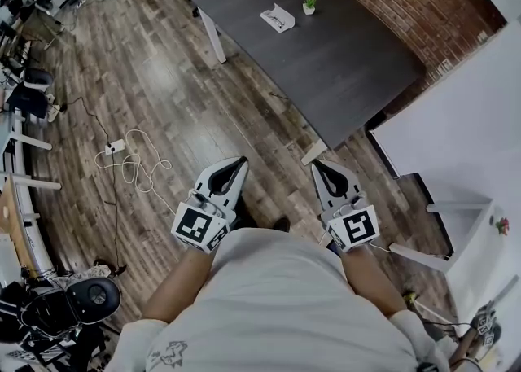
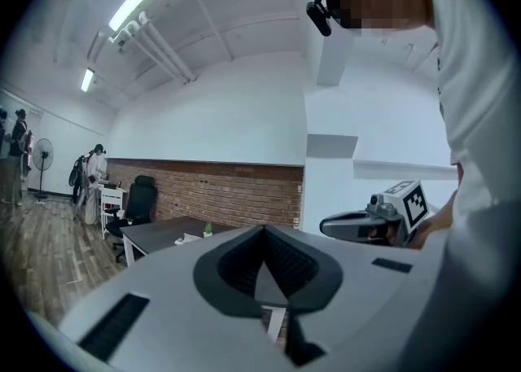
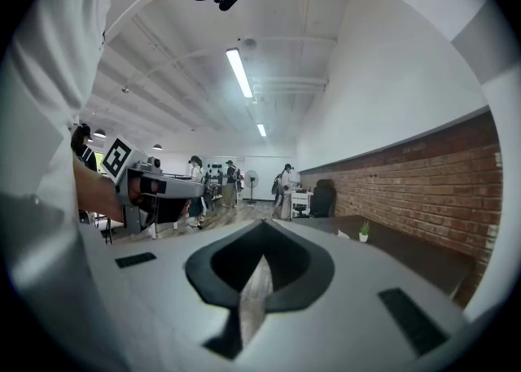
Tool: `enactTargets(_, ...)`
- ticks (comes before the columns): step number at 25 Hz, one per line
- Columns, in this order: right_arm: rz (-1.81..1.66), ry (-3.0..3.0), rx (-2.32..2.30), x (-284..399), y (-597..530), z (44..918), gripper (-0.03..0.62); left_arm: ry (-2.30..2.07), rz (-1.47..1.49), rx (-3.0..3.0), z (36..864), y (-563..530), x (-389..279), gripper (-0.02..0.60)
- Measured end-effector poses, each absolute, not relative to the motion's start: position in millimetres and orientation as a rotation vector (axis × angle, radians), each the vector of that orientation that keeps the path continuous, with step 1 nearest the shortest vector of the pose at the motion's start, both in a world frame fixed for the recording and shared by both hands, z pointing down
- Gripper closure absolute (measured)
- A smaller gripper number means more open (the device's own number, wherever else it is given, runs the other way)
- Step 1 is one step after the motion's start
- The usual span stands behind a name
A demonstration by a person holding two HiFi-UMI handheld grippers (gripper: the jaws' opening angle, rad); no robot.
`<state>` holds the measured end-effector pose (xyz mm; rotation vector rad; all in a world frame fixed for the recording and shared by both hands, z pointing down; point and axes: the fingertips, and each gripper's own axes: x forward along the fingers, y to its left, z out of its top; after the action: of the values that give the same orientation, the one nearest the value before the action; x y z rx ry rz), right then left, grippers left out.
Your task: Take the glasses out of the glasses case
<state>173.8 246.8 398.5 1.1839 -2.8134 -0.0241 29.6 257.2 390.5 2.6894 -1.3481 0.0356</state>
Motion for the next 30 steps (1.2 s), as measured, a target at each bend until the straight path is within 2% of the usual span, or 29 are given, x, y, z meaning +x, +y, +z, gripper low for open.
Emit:
enactTargets(4, -0.015, -2.802, 1.176, 161.6, 234.8, 403.3, 0.571, -1.341, 0.032, 2.693, 393.1, 245.0, 19.6, 0.571)
enactTargets(6, -0.007, -2.803, 1.169, 152.5, 228.1, 405.2, 0.531, -1.333, 0.033, 2.696, 395.2, 238.0, 13.3, 0.571)
enactTargets(14, -0.004, -2.780, 1.162, 101.7, 193.7, 410.3, 0.459, -1.285, 0.009, 2.704, 404.3, 200.0, -30.5, 0.571)
enactTargets(30, -0.002, -2.758, 1.162, -30.5, 140.2, 400.0, 0.457, -1.171, 0.012, 2.760, 394.9, 146.5, -141.4, 0.571)
